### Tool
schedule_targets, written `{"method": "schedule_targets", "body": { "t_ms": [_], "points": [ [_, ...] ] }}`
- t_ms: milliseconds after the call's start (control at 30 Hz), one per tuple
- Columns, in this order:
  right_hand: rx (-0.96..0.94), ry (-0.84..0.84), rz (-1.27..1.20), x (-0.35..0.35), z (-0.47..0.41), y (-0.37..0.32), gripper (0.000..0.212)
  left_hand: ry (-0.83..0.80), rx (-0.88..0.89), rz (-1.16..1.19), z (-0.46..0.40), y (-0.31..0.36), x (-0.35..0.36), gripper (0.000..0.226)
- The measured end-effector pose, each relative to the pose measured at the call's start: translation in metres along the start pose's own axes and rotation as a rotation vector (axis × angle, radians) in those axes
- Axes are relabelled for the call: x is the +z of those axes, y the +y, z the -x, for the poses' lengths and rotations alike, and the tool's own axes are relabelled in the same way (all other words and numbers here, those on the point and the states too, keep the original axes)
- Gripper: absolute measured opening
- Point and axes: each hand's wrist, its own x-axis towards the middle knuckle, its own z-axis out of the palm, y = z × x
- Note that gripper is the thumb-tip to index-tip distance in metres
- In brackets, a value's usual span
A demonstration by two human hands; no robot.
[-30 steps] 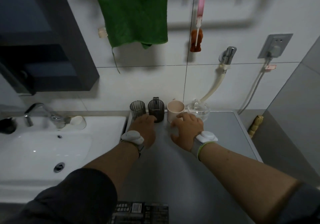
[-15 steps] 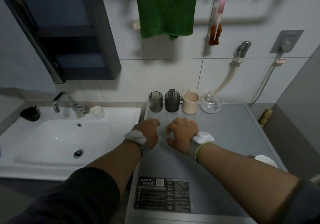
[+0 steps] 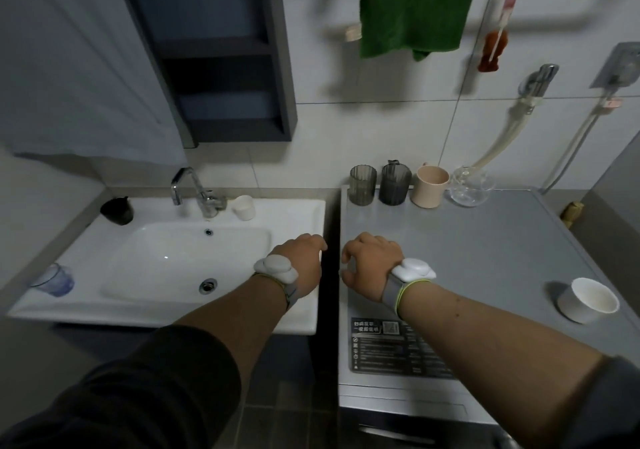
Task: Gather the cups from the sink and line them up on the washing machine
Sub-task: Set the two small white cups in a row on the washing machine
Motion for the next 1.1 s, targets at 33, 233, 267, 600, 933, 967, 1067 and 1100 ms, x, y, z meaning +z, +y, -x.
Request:
{"method": "schedule_targets", "body": {
  "t_ms": [33,233,267,600,933,967,1067,1100],
  "points": [
    [-0.02,-0.005,0.002,0.001,-0.002,-0.01,0.033,-0.005,-0.023,0.002,0.005,-0.01,-0.003,0.043],
    [-0.132,-0.047,0.008,0.004,-0.025,-0.041,0.031,0.001,-0.16,0.035,0.023,-0.046,-0.014,0.042],
    [-0.156,-0.061,-0.001,0.005,-0.033,-0.048,0.03,0.007,-0.189,0.041,0.028,-0.055,-0.017,0.042],
    [-0.242,-0.126,-0.099,0.015,-0.068,-0.091,0.024,0.041,-0.34,0.027,0.055,-0.104,-0.04,0.039],
    [-0.189,-0.173,-0.108,0.067,-0.134,-0.13,0.026,0.026,-0.29,0.029,0.017,-0.179,-0.03,0.041],
    [-0.177,-0.184,-0.111,0.068,-0.137,-0.132,0.027,0.012,-0.289,0.042,0.013,-0.184,-0.029,0.043],
    [-0.122,-0.22,-0.085,0.079,-0.167,-0.141,0.035,-0.045,-0.272,0.067,-0.011,-0.213,-0.03,0.046],
    [-0.116,-0.236,-0.062,0.082,-0.174,-0.143,0.037,-0.059,-0.268,0.069,-0.018,-0.222,-0.03,0.046]
  ]
}}
